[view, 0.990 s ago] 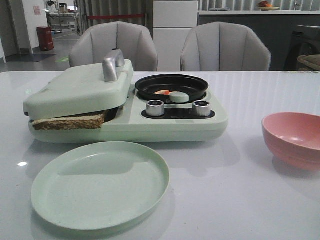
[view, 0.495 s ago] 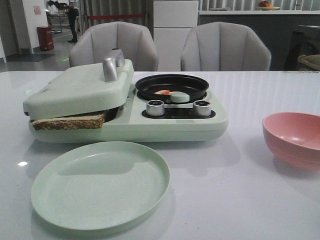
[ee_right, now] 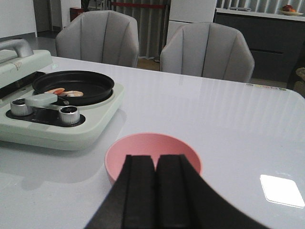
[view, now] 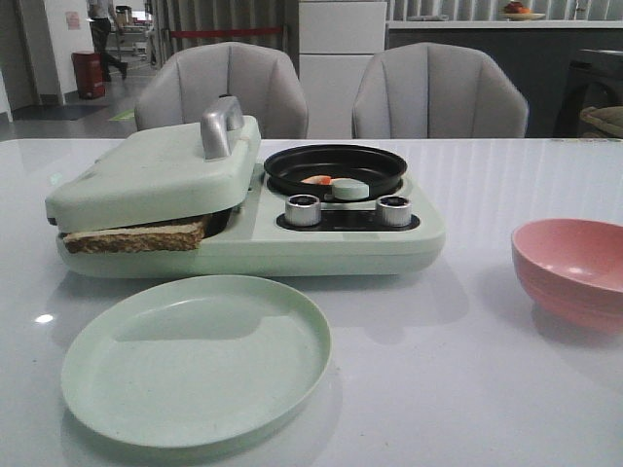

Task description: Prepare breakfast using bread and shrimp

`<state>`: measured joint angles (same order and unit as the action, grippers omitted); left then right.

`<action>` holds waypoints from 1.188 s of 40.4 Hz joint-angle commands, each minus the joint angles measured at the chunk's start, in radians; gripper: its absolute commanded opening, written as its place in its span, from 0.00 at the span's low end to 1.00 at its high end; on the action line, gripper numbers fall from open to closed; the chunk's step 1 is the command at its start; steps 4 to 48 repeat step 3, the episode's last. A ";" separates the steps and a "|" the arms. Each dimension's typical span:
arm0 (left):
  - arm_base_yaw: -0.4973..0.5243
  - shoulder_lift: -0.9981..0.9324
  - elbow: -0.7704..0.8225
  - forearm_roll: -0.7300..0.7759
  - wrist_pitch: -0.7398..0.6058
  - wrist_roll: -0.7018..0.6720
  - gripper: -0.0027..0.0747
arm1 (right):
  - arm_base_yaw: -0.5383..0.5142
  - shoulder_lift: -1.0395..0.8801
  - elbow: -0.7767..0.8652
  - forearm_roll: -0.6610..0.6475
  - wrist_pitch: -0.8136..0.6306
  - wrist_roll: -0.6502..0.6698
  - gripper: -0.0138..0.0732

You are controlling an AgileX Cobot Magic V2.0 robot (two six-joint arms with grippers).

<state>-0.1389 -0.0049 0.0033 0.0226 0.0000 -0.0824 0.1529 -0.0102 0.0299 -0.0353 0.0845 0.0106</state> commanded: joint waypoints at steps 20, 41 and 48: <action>0.001 -0.021 0.033 -0.006 -0.077 -0.005 0.08 | -0.006 -0.020 -0.005 -0.013 -0.094 0.001 0.12; 0.001 -0.021 0.033 -0.006 -0.077 -0.005 0.08 | -0.006 -0.020 -0.005 -0.013 -0.094 0.001 0.12; 0.001 -0.021 0.033 -0.006 -0.077 -0.005 0.08 | -0.006 -0.020 -0.005 -0.013 -0.094 0.001 0.12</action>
